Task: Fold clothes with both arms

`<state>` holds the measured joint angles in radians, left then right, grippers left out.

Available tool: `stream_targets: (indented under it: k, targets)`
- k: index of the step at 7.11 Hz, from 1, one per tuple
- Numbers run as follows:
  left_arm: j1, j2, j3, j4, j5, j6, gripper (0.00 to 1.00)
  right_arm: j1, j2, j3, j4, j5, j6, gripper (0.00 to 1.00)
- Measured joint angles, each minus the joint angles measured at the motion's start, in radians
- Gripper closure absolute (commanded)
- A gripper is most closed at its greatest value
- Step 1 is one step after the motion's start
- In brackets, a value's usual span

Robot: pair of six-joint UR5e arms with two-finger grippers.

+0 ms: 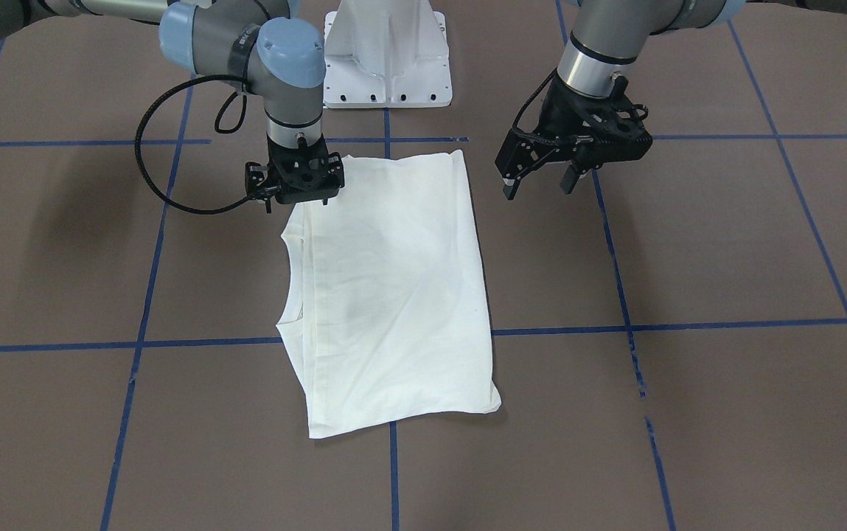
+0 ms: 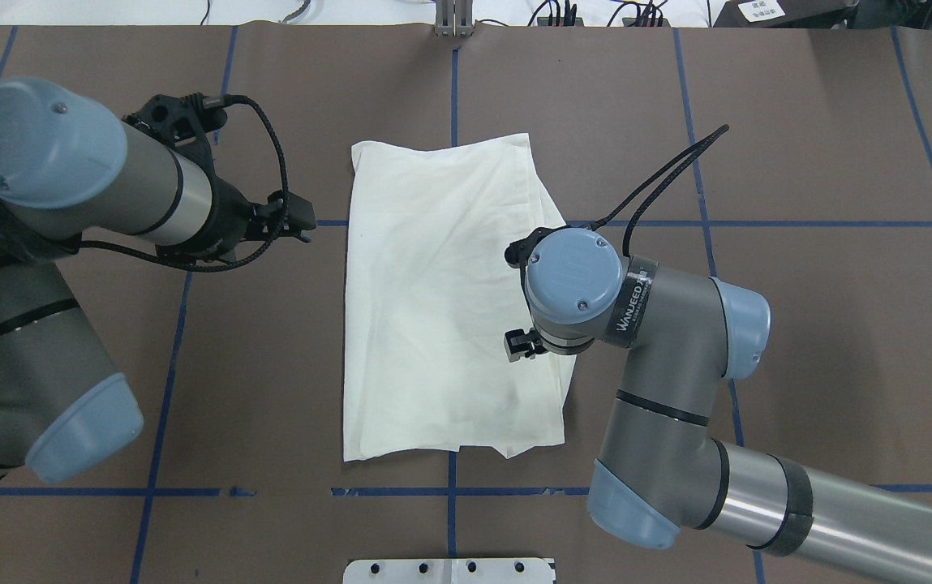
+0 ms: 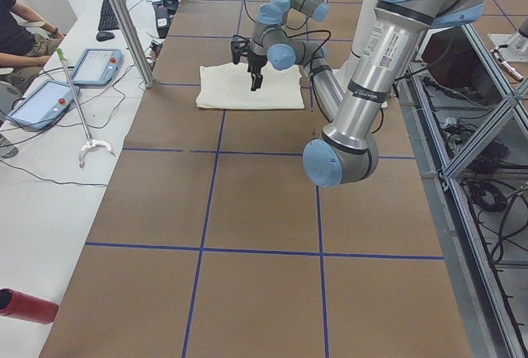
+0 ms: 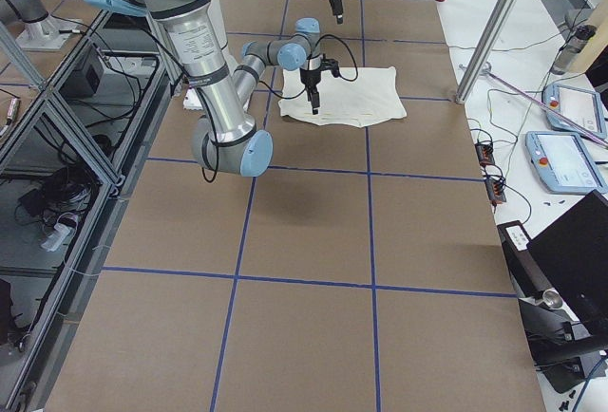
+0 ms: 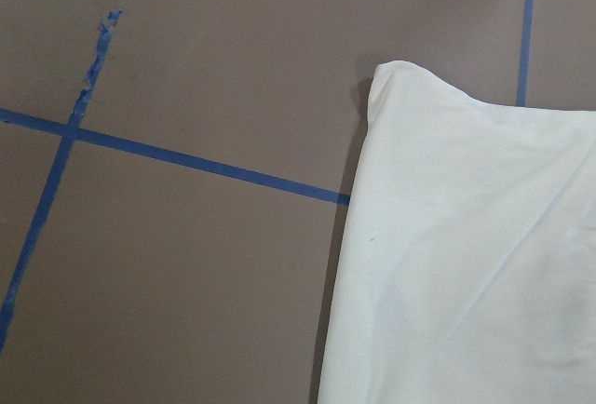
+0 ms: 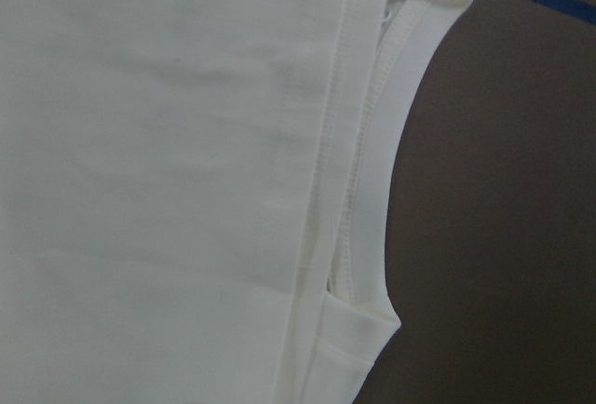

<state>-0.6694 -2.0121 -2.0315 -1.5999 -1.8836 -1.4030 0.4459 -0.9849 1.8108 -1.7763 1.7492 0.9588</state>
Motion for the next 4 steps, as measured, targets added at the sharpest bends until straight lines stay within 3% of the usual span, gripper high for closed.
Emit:
stream_targets:
  k: [2, 4]
  targets:
    - [0.147, 0.023, 0.018, -0.092, 0.019, -0.240, 0.06, 0.011, -0.002, 0.068, 0.004, 0.063, 0.015, 0.00]
    - [0.340, 0.050, 0.052, -0.162, 0.129, -0.445, 0.11, 0.023, -0.006, 0.101, 0.004, 0.098, 0.030, 0.00]
